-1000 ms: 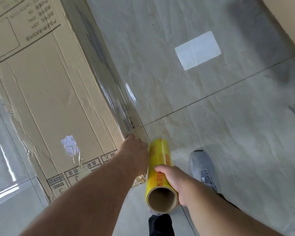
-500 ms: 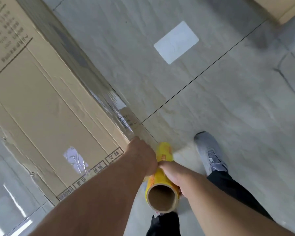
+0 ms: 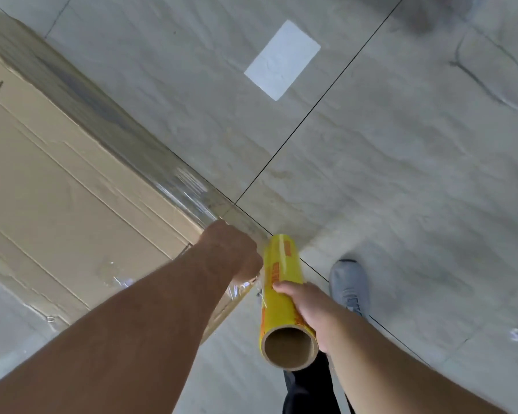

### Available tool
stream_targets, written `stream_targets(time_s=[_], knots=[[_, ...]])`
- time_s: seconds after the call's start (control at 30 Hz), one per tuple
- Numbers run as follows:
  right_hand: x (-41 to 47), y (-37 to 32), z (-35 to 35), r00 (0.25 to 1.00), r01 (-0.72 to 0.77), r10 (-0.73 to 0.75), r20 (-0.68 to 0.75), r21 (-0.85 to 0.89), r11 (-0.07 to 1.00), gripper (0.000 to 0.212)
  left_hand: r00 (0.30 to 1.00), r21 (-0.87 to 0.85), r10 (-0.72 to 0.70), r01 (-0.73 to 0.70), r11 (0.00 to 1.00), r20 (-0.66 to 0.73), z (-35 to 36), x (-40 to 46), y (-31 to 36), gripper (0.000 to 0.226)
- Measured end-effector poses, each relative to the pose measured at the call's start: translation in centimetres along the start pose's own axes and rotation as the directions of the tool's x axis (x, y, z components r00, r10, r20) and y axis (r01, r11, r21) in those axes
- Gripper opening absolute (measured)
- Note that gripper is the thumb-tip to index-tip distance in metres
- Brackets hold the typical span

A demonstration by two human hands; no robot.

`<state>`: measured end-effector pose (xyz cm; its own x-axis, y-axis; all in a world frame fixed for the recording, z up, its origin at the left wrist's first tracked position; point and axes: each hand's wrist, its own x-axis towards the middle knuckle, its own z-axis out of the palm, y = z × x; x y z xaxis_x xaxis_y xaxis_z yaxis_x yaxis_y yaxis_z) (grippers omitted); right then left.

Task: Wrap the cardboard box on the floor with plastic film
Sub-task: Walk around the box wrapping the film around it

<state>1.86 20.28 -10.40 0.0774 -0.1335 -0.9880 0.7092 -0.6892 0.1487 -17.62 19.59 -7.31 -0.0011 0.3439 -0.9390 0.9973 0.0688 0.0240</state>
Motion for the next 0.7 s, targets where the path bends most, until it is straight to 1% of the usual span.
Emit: stream_targets(time_s=[0.03,0.1,0.13,0.17,0.2,0.27,0.33,0.4,0.47,0.53,0.57,0.63,0.67,0.7], knots=[[0.1,0.2,-0.8,0.999,0.011,-0.016,-0.034,-0.119,0.993,0.11,0.999,0.001,0.012,-0.012,1.0,-0.039,-0.1,-0.2,0.0,0.04],[-0.9,0.3,-1.9,0.998,-0.004,-0.018,-0.067,-0.314,0.949,0.109,0.987,-0.009,0.051,-0.052,0.999,-0.153,0.0,-0.9,0.2,0.038],[-1.0,0.4,-2.3,0.997,-0.013,-0.014,-0.071,-0.367,0.93,0.106,0.976,-0.009,0.081,-0.084,0.996,-0.203,0.2,-1.1,0.4,0.038],[-0.9,0.5,-2.3,0.998,-0.02,-0.007,-0.065,-0.401,0.916,0.105,0.968,-0.001,0.112,-0.115,0.993,-0.226,0.6,-1.3,0.7,0.04],[-0.6,0.5,-2.1,0.998,-0.019,-0.007,-0.06,-0.426,0.905,0.107,0.965,0.009,0.135,-0.137,0.991,-0.225,0.9,-1.4,1.1,0.043],[0.0,-0.2,-0.7,0.998,-0.023,-0.01,-0.068,-0.466,0.884,0.117,0.971,0.022,0.139,-0.137,0.99,-0.192,1.2,-1.6,1.7,0.048],[0.2,-0.8,1.0,0.997,-0.029,-0.008,-0.071,-0.511,0.859,0.124,0.982,0.034,0.113,-0.109,0.993,-0.151,0.9,-1.6,1.9,0.046],[0.6,-1.0,2.2,0.998,-0.026,-0.004,-0.06,-0.495,0.869,0.126,0.989,0.061,0.087,-0.08,0.995,-0.121,0.6,-1.6,2.2,0.041],[1.0,-0.4,3.4,1.0,0.003,-0.012,-0.019,-0.41,0.912,0.128,0.992,0.1,0.077,-0.067,0.993,-0.102,0.5,-1.4,2.7,0.036],[0.6,0.6,4.3,1.0,0.019,-0.016,0.018,-0.192,0.981,0.137,0.992,0.118,0.074,-0.062,0.991,-0.102,0.7,-1.3,3.2,0.032],[0.1,1.1,4.7,1.0,0.021,-0.02,0.012,-0.069,0.997,0.142,0.991,0.122,0.078,-0.065,0.99,-0.109,0.8,-1.3,3.2,0.031],[0.1,2.3,5.4,0.999,0.019,-0.012,-0.051,0.133,0.991,0.143,0.99,0.132,0.085,-0.07,0.989,-0.111,0.7,-1.3,3.0,0.031],[0.4,3.2,5.6,0.997,0.019,0.001,-0.08,0.248,0.969,0.137,0.991,0.135,0.084,-0.069,0.988,-0.105,0.7,-1.3,3.0,0.032],[1.0,4.3,5.8,0.997,0.01,0.021,-0.075,0.386,0.922,0.127,0.992,0.136,0.083,-0.069,0.988,-0.1,0.7,-1.3,3.0,0.032]])
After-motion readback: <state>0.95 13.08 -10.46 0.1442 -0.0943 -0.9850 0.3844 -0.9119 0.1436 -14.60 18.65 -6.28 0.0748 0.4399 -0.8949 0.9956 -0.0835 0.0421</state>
